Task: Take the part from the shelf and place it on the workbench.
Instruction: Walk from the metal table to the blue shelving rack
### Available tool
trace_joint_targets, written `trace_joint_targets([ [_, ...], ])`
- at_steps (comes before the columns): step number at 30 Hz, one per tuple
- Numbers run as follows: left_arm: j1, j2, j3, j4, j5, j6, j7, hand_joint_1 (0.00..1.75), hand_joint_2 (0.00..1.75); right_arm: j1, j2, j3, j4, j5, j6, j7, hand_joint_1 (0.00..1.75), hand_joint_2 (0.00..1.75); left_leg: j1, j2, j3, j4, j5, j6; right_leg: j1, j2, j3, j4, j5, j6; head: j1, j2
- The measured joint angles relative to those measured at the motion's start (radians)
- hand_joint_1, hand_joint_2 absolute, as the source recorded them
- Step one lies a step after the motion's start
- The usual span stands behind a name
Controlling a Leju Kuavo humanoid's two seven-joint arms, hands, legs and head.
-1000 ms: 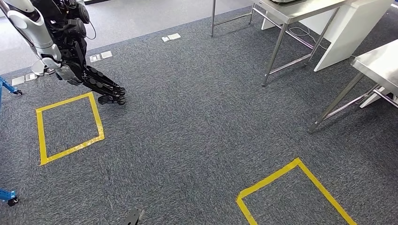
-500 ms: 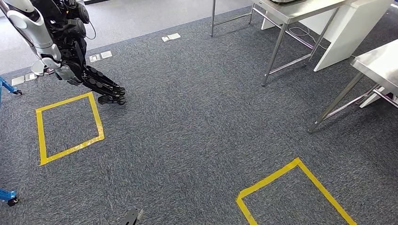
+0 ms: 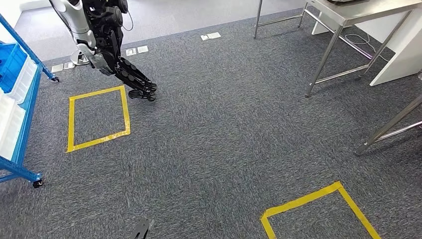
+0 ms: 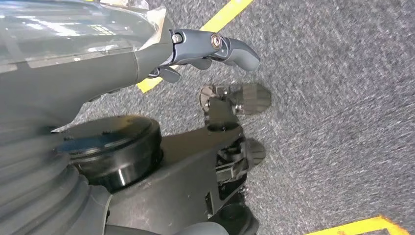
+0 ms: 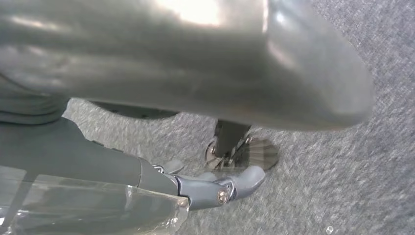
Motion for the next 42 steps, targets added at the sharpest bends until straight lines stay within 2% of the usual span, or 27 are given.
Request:
trace_joint_targets([
  [1, 0.003, 0.000, 0.000, 0.000, 0.000, 0.000, 0.000, 0.00, 1.75, -0.001, -0.001, 0.000, 0.000, 0.001, 0.000, 0.001, 0.00, 0.00, 0.002, 0.006, -0.006, 0.008, -0.002, -0.003, 0.001, -0.008, -0.003, 0.008, 0.000, -0.008, -0.002, 0.000],
  [2, 0.005, -0.001, 0.000, 0.001, 0.000, 0.000, 0.000, 0.00, 1.75, -0.002, -0.001, 0.000, 0.000, 0.001, 0.000, 0.001, 0.00, 0.00, 0.002, 0.027, -0.016, 0.027, -0.012, -0.006, 0.002, -0.016, -0.003, 0.013, 0.001, -0.015, -0.007, 0.000],
  [3, 0.005, -0.001, 0.000, 0.001, -0.001, 0.000, 0.001, 0.00, 1.75, -0.001, 0.000, 0.000, 0.000, 0.001, 0.000, 0.001, 0.00, 0.00, 0.002, 0.057, -0.034, 0.065, -0.033, -0.008, 0.004, -0.026, -0.004, 0.014, 0.002, -0.019, -0.013, 0.000],
  [5, 0.003, -0.002, 0.000, 0.002, -0.003, 0.000, 0.001, 0.00, 1.75, 0.003, 0.000, 0.001, 0.000, 0.002, 0.000, 0.004, 0.00, 0.00, -0.001, 0.114, -0.097, 0.198, -0.104, -0.007, 0.013, -0.050, -0.004, 0.015, 0.002, -0.024, -0.021, 0.000],
  [6, 0.003, -0.002, 0.000, 0.002, -0.004, 0.000, 0.001, 0.00, 1.75, 0.006, 0.000, 0.000, 0.000, 0.002, 0.000, 0.005, 0.00, 0.00, -0.001, 0.124, -0.133, 0.273, -0.136, -0.006, 0.019, -0.063, -0.005, 0.015, 0.000, -0.027, -0.023, 0.000],
  [7, 0.003, -0.003, 0.000, 0.002, -0.004, -0.001, 0.001, 0.00, 1.75, 0.007, -0.001, 0.000, 0.000, 0.002, 0.000, 0.006, 0.00, 0.00, -0.002, 0.128, -0.159, 0.325, -0.154, -0.003, 0.024, -0.078, -0.005, 0.015, -0.002, -0.030, -0.022, 0.000],
  [8, 0.004, -0.003, 0.000, 0.002, -0.005, -0.001, 0.001, 0.00, 1.75, 0.008, -0.001, 0.000, 0.000, 0.002, 0.000, 0.007, 0.00, 0.00, -0.003, 0.129, -0.166, 0.341, -0.153, 0.002, 0.029, -0.092, -0.004, 0.015, -0.004, -0.032, -0.022, 0.000],
  [9, 0.005, -0.003, 0.000, 0.002, -0.005, -0.001, 0.002, 0.00, 1.75, 0.008, -0.001, 0.000, 0.000, 0.002, 0.000, 0.007, 0.00, 0.00, -0.006, 0.131, -0.151, 0.316, -0.134, 0.010, 0.034, -0.106, -0.003, 0.015, -0.006, -0.035, -0.023, 0.000],
  [10, 0.006, -0.003, 0.000, 0.002, -0.006, -0.001, 0.002, 0.00, 1.75, 0.007, -0.001, 0.000, 0.000, 0.002, 0.000, 0.007, 0.00, 0.00, -0.010, 0.139, -0.116, 0.254, -0.103, 0.020, 0.038, -0.118, 0.000, 0.015, -0.008, -0.038, -0.022, 0.000],
  [12, 0.004, -0.003, 0.000, 0.002, -0.006, -0.001, 0.002, 0.00, 1.75, 0.006, 0.001, 0.000, 0.000, 0.002, 0.000, 0.007, 0.00, 0.00, -0.027, 0.188, -0.036, 0.114, -0.056, 0.043, 0.045, -0.139, 0.006, 0.015, -0.014, -0.040, -0.020, 0.000],
  [14, 0.002, -0.003, 0.000, 0.002, -0.007, -0.001, 0.002, 0.00, 1.75, 0.005, 0.002, 0.000, 0.000, 0.002, 0.000, 0.008, 0.00, 0.00, -0.042, 0.218, -0.004, 0.054, -0.047, 0.056, 0.049, -0.158, 0.010, 0.015, -0.019, -0.035, -0.018, 0.000],
  [16, 0.002, -0.003, 0.000, 0.002, -0.007, -0.001, 0.004, 0.00, 1.75, 0.003, 0.004, 0.000, 0.000, 0.002, -0.001, 0.009, 0.00, 0.00, -0.044, 0.193, -0.005, 0.048, -0.045, 0.061, 0.049, -0.177, 0.013, 0.015, -0.025, -0.027, -0.018, 0.000],
  [17, 0.002, -0.004, 0.000, 0.002, -0.007, -0.001, 0.006, 0.00, 1.75, 0.002, 0.004, 0.001, 0.000, 0.002, -0.001, 0.010, 0.00, 0.00, -0.042, 0.179, -0.004, 0.043, -0.042, 0.064, 0.047, -0.164, 0.011, 0.023, -0.033, -0.023, -0.017, 0.000],
  [18, 0.001, -0.004, 0.000, 0.002, -0.007, 0.000, 0.007, 0.00, 1.75, 0.000, 0.005, 0.001, 0.000, 0.003, -0.001, 0.010, 0.00, 0.00, -0.038, 0.165, -0.002, 0.038, -0.038, 0.068, 0.045, -0.137, 0.001, 0.047, -0.047, -0.020, -0.016, 0.000],
  [20, -0.002, -0.008, 0.000, 0.002, -0.007, 0.000, 0.008, 0.00, 1.75, -0.001, 0.003, 0.001, 0.000, 0.004, -0.001, 0.014, 0.00, 0.00, -0.035, 0.137, 0.001, 0.034, -0.033, 0.073, 0.038, -0.067, -0.054, 0.163, -0.100, -0.022, -0.013, 0.000],
  [21, -0.004, -0.009, 0.000, 0.002, -0.007, 0.000, 0.008, 0.00, 1.75, 0.001, 0.002, 0.001, 0.000, 0.006, -0.001, 0.016, 0.00, 0.00, -0.035, 0.121, 0.000, 0.034, -0.033, 0.075, 0.037, -0.050, -0.093, 0.240, -0.128, -0.023, -0.011, 0.000],
  [22, -0.004, -0.010, 0.000, 0.002, -0.008, 0.000, 0.009, 0.00, 1.75, 0.003, 0.002, 0.001, 0.000, 0.007, -0.001, 0.019, 0.00, 0.00, -0.036, 0.103, 0.000, 0.034, -0.033, 0.076, 0.036, -0.043, -0.129, 0.304, -0.146, -0.021, -0.010, 0.000],
  [23, -0.004, -0.011, 0.001, 0.002, -0.008, 0.000, 0.010, 0.00, 1.75, 0.004, 0.001, 0.001, 0.000, 0.008, -0.001, 0.021, 0.00, 0.00, -0.036, 0.085, 0.000, 0.035, -0.033, 0.076, 0.036, -0.041, -0.150, 0.332, -0.147, -0.016, -0.010, 0.000],
  [24, -0.004, -0.011, 0.001, 0.002, -0.008, 0.000, 0.011, 0.00, 1.75, 0.005, 0.000, 0.001, 0.001, 0.009, -0.001, 0.021, 0.00, 0.00, -0.036, 0.068, 0.001, 0.035, -0.033, 0.075, 0.034, -0.039, -0.149, 0.316, -0.128, -0.007, -0.010, 0.000],
  [25, -0.003, -0.011, 0.001, 0.002, -0.008, 0.000, 0.011, 0.00, 1.75, 0.004, 0.000, 0.001, 0.001, 0.009, -0.001, 0.021, 0.00, 0.00, -0.036, 0.050, 0.003, 0.037, -0.034, 0.074, 0.032, -0.033, -0.129, 0.258, -0.093, 0.002, -0.010, 0.000],
  [26, -0.003, -0.012, 0.001, 0.002, -0.008, 0.000, 0.011, 0.00, 1.75, 0.003, -0.001, 0.001, 0.001, 0.009, -0.001, 0.021, 0.00, 0.00, -0.036, 0.035, 0.004, 0.040, -0.035, 0.072, 0.028, -0.011, -0.098, 0.177, -0.054, 0.010, -0.009, 0.000],
  [28, -0.004, -0.013, 0.001, 0.002, -0.008, 0.000, 0.011, 0.00, 1.75, 0.001, -0.002, 0.001, 0.002, 0.009, -0.001, 0.021, 0.00, 0.00, -0.038, 0.010, 0.000, 0.048, -0.039, 0.064, 0.024, 0.025, -0.050, 0.060, -0.003, 0.008, -0.007, 0.000],
  [29, -0.003, -0.013, 0.001, 0.002, -0.009, -0.004, 0.010, 0.00, 1.75, 0.000, -0.002, 0.001, 0.003, 0.009, -0.001, 0.022, 0.00, 0.00, -0.039, 0.000, -0.004, 0.051, -0.040, 0.060, 0.025, 0.035, -0.042, 0.040, 0.004, 0.001, -0.006, 0.000],
  [31, 0.000, -0.009, 0.001, 0.003, -0.014, -0.025, 0.002, 0.00, 1.75, -0.002, -0.001, 0.001, 0.003, 0.010, -0.001, 0.023, 0.00, 0.00, -0.038, -0.014, -0.012, 0.052, -0.039, 0.050, 0.027, 0.018, -0.040, 0.040, 0.006, -0.015, -0.007, 0.000],
  [34, 0.004, 0.002, 0.000, 0.003, -0.019, -0.057, -0.009, 0.00, 1.75, -0.002, 0.003, 0.001, 0.003, 0.010, -0.002, 0.021, 0.00, 0.00, -0.040, 0.029, -0.023, 0.074, -0.055, 0.039, 0.022, -0.008, -0.035, 0.031, 0.011, -0.030, -0.009, 0.000],
  [35, 0.005, 0.002, 0.000, 0.003, -0.020, -0.060, -0.010, 0.00, 1.75, -0.002, 0.003, 0.001, 0.003, 0.010, -0.002, 0.021, 0.00, 0.00, -0.041, 0.046, -0.025, 0.080, -0.060, 0.038, 0.022, -0.011, -0.034, 0.030, 0.011, -0.032, -0.009, 0.000],
  [42, 0.005, 0.002, 0.000, 0.003, -0.020, -0.060, -0.010, 0.00, 1.75, -0.002, 0.003, 0.001, 0.003, 0.010, -0.002, 0.021, 0.00, 0.00, -0.041, 0.047, -0.026, 0.081, -0.060, 0.038, 0.022, -0.011, -0.034, 0.030, 0.011, -0.032, -0.009, 0.000],
])
